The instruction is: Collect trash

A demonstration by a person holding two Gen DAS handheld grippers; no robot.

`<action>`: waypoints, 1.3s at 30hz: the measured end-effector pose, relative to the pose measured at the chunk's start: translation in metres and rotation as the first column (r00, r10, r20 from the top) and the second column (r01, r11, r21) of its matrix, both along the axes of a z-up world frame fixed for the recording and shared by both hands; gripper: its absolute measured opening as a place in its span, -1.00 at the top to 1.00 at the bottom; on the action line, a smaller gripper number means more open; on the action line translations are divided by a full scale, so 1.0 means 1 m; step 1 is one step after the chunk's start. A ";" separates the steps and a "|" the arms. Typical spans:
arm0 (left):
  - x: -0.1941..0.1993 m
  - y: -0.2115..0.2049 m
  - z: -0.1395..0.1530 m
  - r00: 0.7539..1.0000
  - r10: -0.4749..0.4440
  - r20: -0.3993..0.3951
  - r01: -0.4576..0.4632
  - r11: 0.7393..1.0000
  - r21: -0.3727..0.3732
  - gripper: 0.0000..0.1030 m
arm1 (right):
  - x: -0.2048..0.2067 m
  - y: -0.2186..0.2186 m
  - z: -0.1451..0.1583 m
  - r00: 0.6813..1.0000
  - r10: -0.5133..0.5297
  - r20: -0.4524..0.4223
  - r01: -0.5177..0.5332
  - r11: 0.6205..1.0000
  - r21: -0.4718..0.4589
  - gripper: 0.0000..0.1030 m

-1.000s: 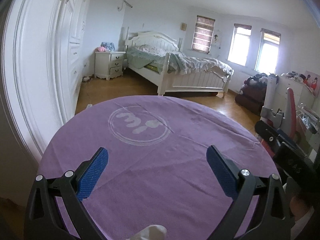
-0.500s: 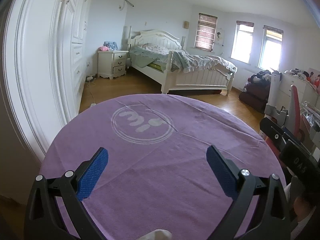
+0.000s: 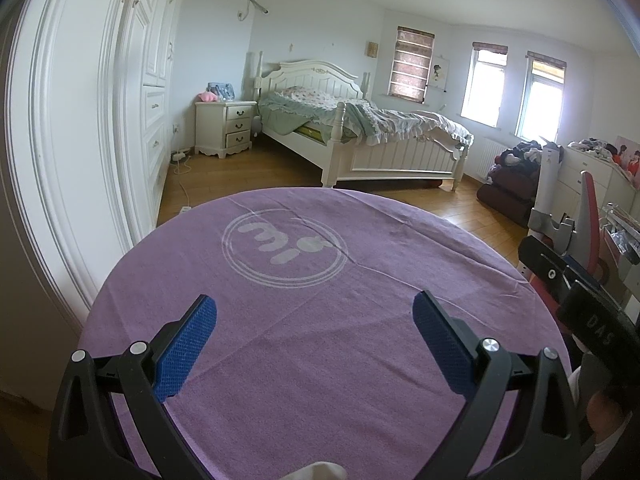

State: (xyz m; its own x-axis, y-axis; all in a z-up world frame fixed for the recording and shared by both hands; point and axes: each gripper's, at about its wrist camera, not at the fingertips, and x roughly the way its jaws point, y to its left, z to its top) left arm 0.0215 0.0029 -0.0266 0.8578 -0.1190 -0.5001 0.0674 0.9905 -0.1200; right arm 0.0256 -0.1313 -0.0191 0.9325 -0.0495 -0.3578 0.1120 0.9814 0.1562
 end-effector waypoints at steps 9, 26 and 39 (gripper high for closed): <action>0.000 -0.001 -0.001 1.000 -0.001 -0.005 0.001 1.000 -0.003 -0.89 | 0.000 0.003 0.000 1.000 -0.001 -0.001 0.001 1.000 -0.001 -0.90; 0.001 0.000 -0.001 1.000 -0.001 -0.006 0.001 1.000 -0.006 -0.89 | 0.000 0.003 0.001 1.000 -0.001 -0.001 0.001 1.000 -0.002 -0.90; 0.001 0.000 -0.001 1.000 0.000 -0.007 0.000 1.000 -0.005 -0.89 | 0.000 0.003 0.001 1.000 -0.001 -0.002 0.001 1.000 -0.002 -0.90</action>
